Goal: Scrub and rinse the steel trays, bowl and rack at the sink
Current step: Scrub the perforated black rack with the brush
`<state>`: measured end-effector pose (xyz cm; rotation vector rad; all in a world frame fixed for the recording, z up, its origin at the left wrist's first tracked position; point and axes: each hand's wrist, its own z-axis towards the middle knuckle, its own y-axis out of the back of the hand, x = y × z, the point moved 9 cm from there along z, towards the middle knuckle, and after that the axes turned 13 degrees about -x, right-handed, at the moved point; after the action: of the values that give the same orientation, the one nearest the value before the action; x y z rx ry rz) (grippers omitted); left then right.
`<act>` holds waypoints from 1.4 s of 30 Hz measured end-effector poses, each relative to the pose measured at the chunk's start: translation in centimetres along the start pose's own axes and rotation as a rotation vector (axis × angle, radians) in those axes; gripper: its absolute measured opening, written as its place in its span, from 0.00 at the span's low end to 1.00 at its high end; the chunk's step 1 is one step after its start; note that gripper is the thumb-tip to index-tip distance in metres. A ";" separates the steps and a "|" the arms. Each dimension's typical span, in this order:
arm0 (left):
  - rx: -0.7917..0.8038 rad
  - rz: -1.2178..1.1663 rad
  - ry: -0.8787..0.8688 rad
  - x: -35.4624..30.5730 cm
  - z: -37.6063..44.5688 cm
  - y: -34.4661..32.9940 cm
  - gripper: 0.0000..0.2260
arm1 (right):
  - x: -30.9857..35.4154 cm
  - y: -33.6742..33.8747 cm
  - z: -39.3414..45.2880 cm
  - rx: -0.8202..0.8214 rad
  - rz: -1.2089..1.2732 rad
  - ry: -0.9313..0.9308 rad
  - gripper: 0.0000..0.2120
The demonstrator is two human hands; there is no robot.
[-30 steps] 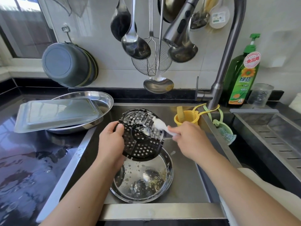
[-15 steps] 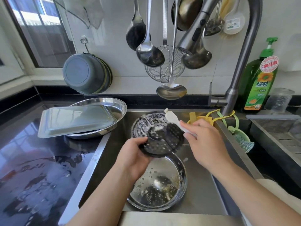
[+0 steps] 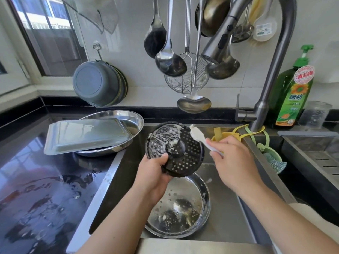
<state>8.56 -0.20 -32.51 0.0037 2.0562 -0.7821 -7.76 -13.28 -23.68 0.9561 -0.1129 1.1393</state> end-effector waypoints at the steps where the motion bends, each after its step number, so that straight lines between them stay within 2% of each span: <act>1: 0.006 0.023 0.003 0.3 -0.1 -0.1 0.18 | 0.0 -0.1 0.0 0.009 -0.007 -0.001 0.19; 8: 0.054 0.195 -0.066 0.2 -0.2 -0.7 0.15 | -1.8 0.6 0.8 -0.018 -0.094 -0.069 0.18; 11: 0.043 0.171 -0.071 0.0 -0.4 -0.8 0.15 | -1.8 -0.5 0.4 0.084 -0.148 -0.056 0.18; 14: 0.018 0.112 -0.073 -0.4 -0.2 -0.4 0.14 | -0.3 -2.3 -1.2 0.212 -0.087 0.022 0.19; 19: 0.023 0.134 -0.114 -0.6 -0.5 -0.7 0.14 | -2.3 -0.6 0.7 0.081 -0.154 -0.081 0.18; 23: 0.006 0.161 -0.148 -1.1 -0.7 -0.6 0.13 | -0.3 -2.2 -1.0 0.213 -0.078 0.019 0.19; 27: 0.017 0.211 -0.182 -1.2 -1.0 -0.9 0.13 | -2.1 -0.6 0.8 0.100 -0.150 -0.073 0.19; 31: -0.008 0.175 -0.183 -1.3 -0.8 -0.5 0.13 | 0.6 -1.9 -1.2 0.220 -0.088 0.058 0.19; 35: -0.031 0.132 -0.171 -1.5 -0.7 -0.2 0.13 | -1.8 0.2 0.7 0.030 -0.175 -0.070 0.18; 36: -0.037 0.124 -0.169 -1.4 -0.7 -0.2 0.13 | -1.9 0.1 0.6 0.049 -0.181 -0.074 0.18; 39: -0.081 0.081 -0.155 -1.5 -0.4 0.4 0.12 | 0.2 -2.6 -1.6 0.260 -0.105 0.043 0.19; 40: -0.089 0.066 -0.153 -1.6 -0.3 0.5 0.11 | 0.3 -2.8 -1.6 0.269 -0.106 0.051 0.19; 42: -0.093 0.061 -0.161 -1.8 -0.1 0.6 0.12 | -1.3 -1.6 -0.1 0.161 -0.164 -0.027 0.18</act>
<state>9.71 0.88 -31.41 -0.0472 1.9284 -0.6278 -7.08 -14.26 -25.35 1.1031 0.0356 0.9951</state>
